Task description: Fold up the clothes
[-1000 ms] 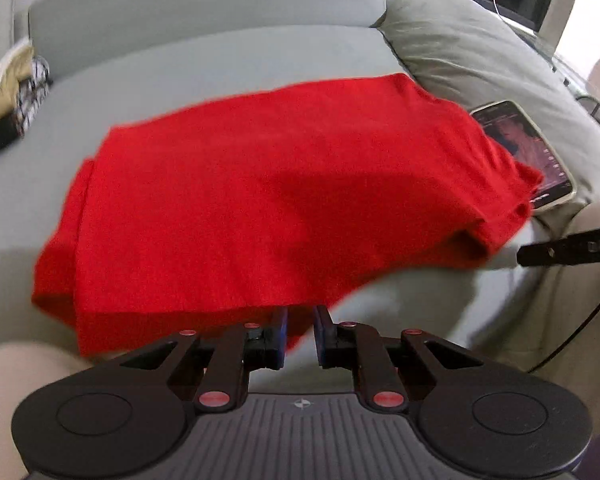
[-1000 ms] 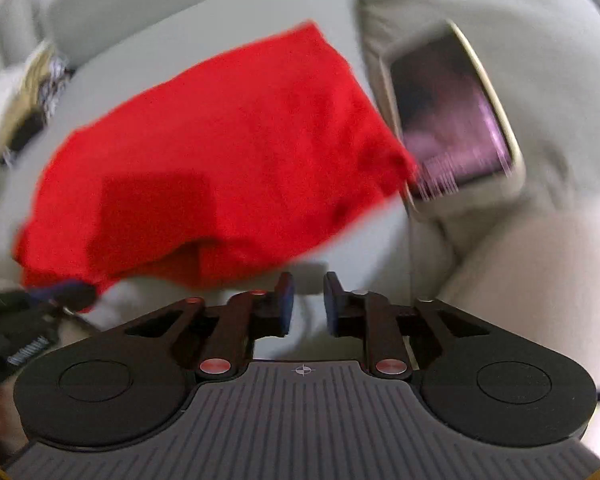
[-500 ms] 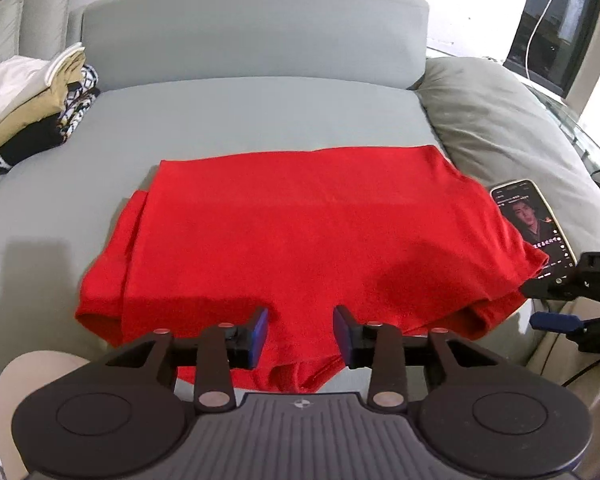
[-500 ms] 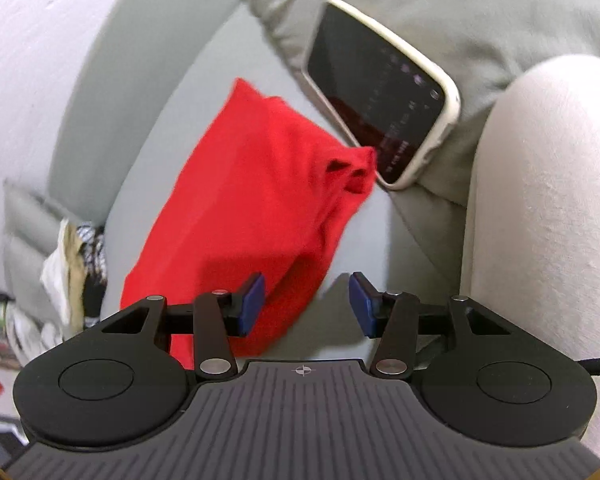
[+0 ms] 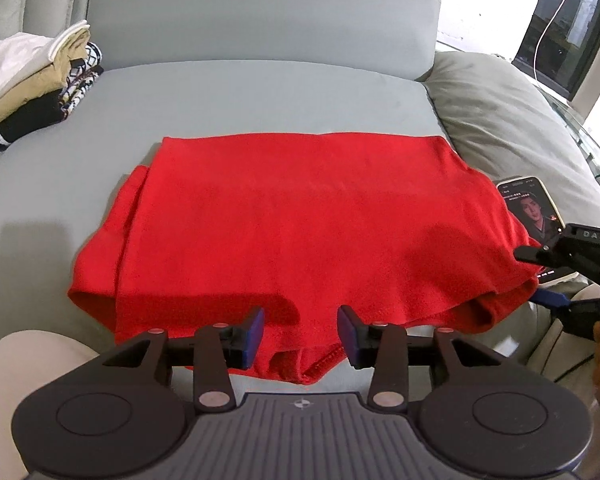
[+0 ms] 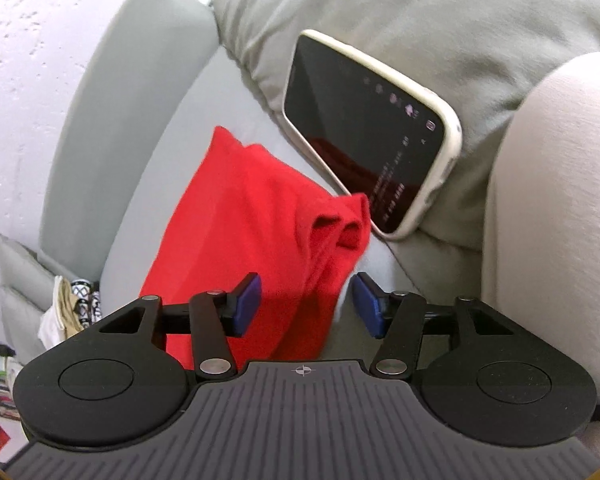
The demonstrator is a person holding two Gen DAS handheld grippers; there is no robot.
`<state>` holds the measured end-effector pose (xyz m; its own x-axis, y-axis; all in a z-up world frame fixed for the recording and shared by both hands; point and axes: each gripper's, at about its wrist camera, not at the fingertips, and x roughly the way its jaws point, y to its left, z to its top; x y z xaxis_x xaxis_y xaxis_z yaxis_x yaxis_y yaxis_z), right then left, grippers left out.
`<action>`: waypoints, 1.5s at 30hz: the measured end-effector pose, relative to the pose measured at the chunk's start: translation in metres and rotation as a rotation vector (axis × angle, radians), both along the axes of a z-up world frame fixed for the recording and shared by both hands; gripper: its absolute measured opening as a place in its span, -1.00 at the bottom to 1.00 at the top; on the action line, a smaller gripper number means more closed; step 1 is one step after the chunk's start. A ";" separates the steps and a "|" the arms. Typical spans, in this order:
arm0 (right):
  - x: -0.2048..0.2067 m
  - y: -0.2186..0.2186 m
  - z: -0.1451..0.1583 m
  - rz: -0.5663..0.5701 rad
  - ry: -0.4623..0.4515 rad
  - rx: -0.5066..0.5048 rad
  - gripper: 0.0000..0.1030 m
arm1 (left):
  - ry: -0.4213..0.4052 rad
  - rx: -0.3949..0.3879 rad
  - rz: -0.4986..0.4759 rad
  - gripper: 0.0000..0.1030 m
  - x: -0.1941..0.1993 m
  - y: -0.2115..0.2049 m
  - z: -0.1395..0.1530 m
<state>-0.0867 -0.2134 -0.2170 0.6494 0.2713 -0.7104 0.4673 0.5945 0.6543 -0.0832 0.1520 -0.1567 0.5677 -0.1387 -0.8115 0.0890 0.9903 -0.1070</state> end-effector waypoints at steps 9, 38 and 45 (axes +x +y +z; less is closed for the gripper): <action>0.011 -0.011 -0.011 -0.002 0.005 0.145 0.14 | 0.004 0.010 -0.007 -0.18 0.003 -0.002 -0.002; 0.055 0.083 0.082 0.288 -0.111 -0.599 -0.74 | -0.186 0.029 0.284 -0.14 -0.027 0.084 0.056; 0.047 0.244 0.128 0.672 -0.396 -0.987 -0.74 | -0.305 -0.020 0.461 -0.12 -0.051 0.155 0.081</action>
<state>-0.0400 0.0306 -0.0886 0.8041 0.0955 -0.5867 -0.2434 0.9534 -0.1784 -0.1337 0.3066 -0.0755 0.7820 0.1664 -0.6007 -0.3235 0.9321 -0.1629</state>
